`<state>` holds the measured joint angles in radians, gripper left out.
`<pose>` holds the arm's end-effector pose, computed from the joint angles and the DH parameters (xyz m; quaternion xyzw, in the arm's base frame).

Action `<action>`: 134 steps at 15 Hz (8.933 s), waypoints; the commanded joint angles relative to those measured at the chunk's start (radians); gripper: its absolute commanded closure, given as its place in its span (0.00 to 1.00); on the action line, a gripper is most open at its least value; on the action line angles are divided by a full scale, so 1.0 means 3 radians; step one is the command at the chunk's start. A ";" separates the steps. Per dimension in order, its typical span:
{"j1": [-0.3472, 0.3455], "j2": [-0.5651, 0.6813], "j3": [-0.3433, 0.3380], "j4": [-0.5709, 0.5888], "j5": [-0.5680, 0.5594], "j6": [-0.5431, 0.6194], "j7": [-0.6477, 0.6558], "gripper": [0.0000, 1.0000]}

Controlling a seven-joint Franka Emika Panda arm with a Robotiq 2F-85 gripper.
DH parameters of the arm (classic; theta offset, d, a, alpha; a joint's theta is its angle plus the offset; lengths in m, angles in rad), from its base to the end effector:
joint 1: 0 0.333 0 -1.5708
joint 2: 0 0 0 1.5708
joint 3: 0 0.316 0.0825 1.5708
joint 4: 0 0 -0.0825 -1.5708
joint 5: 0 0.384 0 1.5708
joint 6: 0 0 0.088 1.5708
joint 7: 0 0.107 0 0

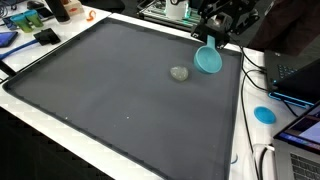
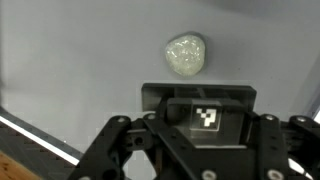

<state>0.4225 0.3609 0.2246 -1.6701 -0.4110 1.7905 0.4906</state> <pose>0.5324 0.3430 0.3868 0.9716 0.1412 -0.0115 0.1895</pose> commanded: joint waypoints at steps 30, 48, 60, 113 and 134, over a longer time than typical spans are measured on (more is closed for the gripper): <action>-0.0058 0.0257 -0.0312 0.0168 -0.0073 0.0519 -0.0030 0.69; -0.0807 -0.0009 -0.0303 -0.0210 0.1401 0.1149 -0.0933 0.69; -0.1224 -0.0475 -0.0274 -0.1004 0.2409 0.1561 -0.2142 0.69; -0.1086 -0.1437 -0.0401 -0.2783 0.4191 0.2269 -0.4415 0.69; -0.0960 -0.1684 -0.0370 -0.2667 0.3194 0.2227 -0.3722 0.69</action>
<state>0.1232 -0.1045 0.1131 -2.4638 0.6296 2.4739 -0.7063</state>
